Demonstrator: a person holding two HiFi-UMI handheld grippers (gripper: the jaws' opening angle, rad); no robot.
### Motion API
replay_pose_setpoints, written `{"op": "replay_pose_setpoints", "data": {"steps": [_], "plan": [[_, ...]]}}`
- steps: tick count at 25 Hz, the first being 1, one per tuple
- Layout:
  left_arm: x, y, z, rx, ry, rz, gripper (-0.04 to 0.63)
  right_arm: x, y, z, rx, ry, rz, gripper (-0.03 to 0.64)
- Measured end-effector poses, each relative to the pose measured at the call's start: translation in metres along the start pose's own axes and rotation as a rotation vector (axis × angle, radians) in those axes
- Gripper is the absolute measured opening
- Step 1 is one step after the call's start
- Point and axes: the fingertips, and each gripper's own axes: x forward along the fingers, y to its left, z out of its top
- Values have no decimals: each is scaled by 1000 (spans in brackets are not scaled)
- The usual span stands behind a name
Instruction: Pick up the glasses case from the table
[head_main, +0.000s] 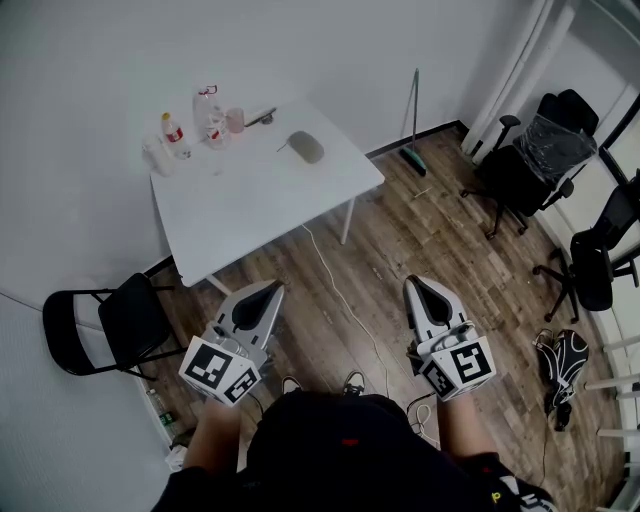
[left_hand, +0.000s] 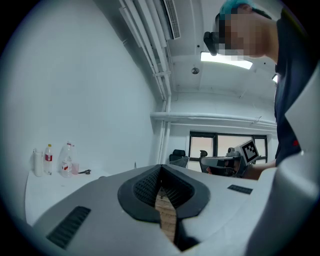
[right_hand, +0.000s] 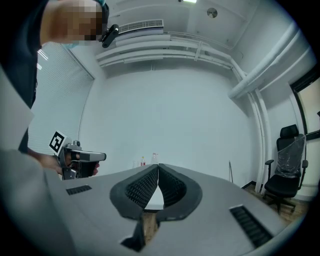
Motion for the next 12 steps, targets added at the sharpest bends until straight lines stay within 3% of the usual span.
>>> {"op": "replay_pose_setpoints", "data": {"steps": [12], "plan": [[39, -37, -12, -20, 12, 30, 20, -23, -53, -19, 21, 36, 19, 20]]}}
